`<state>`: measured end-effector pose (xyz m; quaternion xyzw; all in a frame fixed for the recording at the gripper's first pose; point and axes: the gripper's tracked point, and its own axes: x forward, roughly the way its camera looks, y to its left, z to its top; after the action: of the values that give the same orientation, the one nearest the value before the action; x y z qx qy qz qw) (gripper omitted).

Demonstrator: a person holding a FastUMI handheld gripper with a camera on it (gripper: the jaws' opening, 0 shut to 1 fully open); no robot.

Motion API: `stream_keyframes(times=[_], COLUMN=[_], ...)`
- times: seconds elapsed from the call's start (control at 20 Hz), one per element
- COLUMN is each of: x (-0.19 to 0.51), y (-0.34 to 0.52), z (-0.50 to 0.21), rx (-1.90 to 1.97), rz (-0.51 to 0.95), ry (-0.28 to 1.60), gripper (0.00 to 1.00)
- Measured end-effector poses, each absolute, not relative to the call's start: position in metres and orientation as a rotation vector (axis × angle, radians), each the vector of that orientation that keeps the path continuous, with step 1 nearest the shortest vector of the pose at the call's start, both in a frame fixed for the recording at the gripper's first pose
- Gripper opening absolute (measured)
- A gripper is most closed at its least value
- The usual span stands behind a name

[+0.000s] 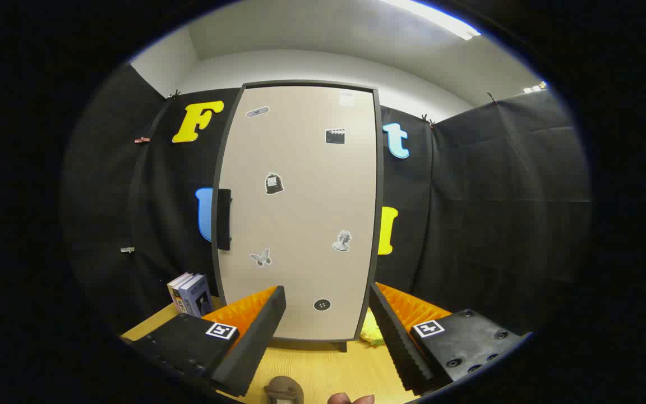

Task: Open the shoe cabinet door, grab the shoes and put them into the shoe cabinet, then close the shoe cabinet door.

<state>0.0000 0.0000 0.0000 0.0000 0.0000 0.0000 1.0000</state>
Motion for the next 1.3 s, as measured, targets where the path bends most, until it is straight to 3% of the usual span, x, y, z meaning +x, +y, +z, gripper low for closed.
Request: stream_keyframes(times=[1.3], x=[0.006], y=[0.081], z=[0.049], rx=[0.072], rz=[0.117], ry=[0.016], gripper=[0.98])
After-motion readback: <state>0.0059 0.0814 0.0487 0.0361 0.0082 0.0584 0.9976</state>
